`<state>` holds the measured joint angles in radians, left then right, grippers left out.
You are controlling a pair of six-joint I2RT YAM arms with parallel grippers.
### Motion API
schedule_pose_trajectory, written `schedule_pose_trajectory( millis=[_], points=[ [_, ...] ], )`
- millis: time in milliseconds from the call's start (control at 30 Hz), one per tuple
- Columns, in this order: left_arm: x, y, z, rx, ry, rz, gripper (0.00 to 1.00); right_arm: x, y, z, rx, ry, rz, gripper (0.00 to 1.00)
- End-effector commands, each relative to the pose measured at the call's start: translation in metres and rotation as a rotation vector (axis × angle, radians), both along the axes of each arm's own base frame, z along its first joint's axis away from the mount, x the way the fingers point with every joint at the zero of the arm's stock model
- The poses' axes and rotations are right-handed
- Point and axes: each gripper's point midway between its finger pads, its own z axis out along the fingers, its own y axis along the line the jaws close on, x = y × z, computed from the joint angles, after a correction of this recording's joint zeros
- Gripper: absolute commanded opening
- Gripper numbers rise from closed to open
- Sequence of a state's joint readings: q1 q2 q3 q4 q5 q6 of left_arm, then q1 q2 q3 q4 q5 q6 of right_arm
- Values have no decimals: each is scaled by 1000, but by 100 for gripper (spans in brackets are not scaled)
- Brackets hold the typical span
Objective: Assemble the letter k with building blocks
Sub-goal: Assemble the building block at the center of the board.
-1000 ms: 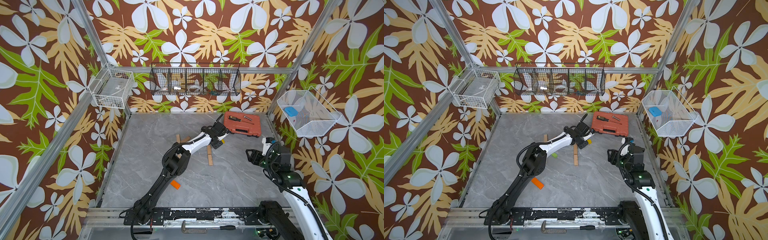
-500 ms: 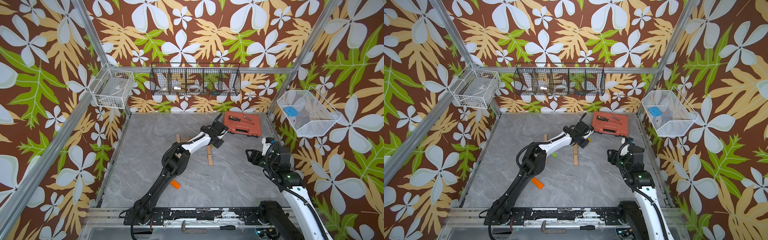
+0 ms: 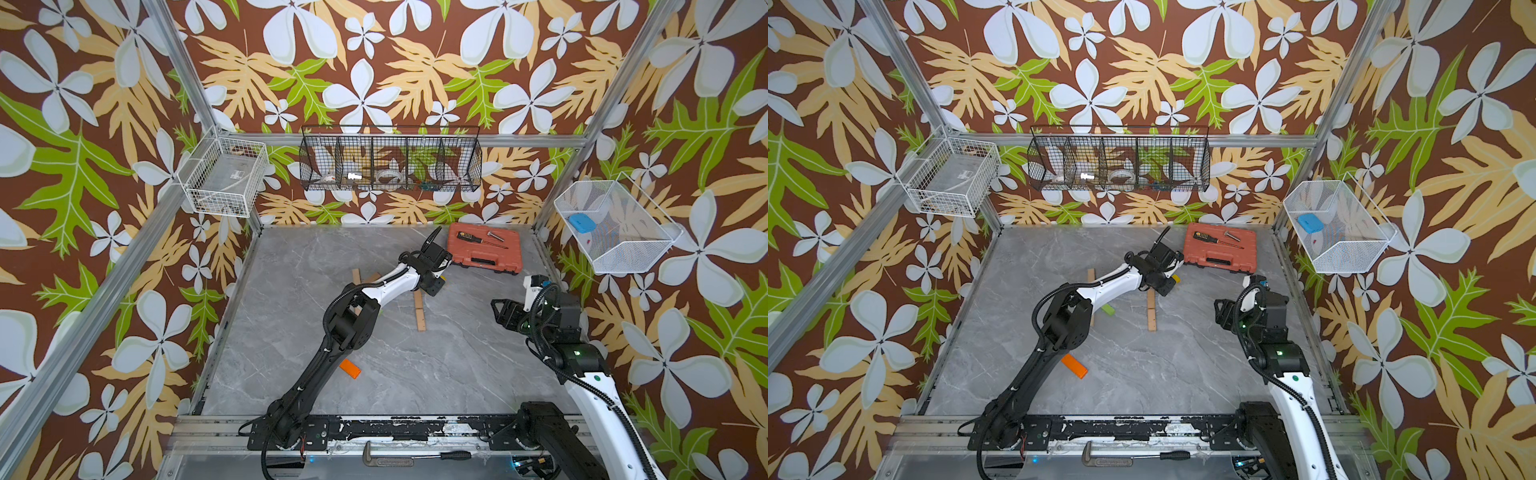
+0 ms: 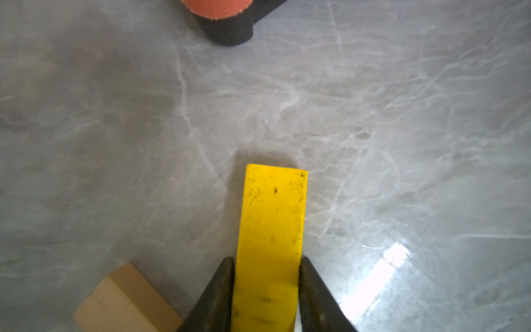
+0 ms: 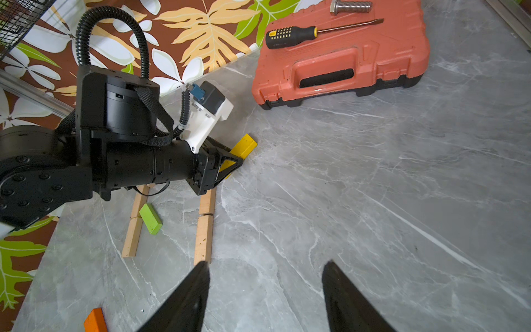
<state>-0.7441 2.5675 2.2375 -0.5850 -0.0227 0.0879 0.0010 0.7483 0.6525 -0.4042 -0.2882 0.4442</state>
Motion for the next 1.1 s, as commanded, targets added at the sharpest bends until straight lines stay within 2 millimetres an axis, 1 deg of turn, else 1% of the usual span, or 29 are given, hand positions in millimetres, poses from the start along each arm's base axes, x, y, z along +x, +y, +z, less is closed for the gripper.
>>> schedule_pose_trajectory(
  millis=[0, 200, 300, 400, 500, 567, 633, 733, 833, 900, 933, 1000, 1067],
  points=[
    [0, 5, 1, 17, 0, 1, 39, 0, 2, -1, 10, 4, 3, 65],
    [0, 5, 3, 22, -10, -14, 40, 1, 2, -1, 16, 6, 1, 65],
    [1, 4, 6, 19, -15, -16, 44, 0, 2, -2, 15, 7, 3, 65],
    [1, 2, 14, 3, -20, -18, 49, 1, 2, -1, 18, 5, 3, 65],
    [1, -1, 33, -32, -33, -17, 53, 2, 2, 0, 17, 6, 5, 65],
    [0, -5, 52, -75, -46, -20, 56, 2, 2, 0, 15, 5, 6, 65],
    [-2, -9, 76, -130, -66, -20, 62, 2, 2, 1, 11, 2, 8, 65],
    [-6, -13, 122, -222, -99, -23, 68, 2, 2, 2, 10, 0, 9, 65],
    [-16, -9, 178, -326, -146, -5, 69, 2, 4, 4, 14, -7, 18, 65],
    [-24, 6, 216, -400, -197, 41, 71, 4, 6, 5, 20, -9, 31, 65],
    [-28, 16, 230, -430, -215, 70, 72, 4, 8, 6, 25, -9, 38, 65],
    [-36, 46, 258, -511, -241, 150, 76, 6, 16, 8, 27, -12, 66, 65],
    [-40, 81, 275, -591, -241, 235, 82, 8, 29, 10, 11, -15, 107, 65]
  ],
)
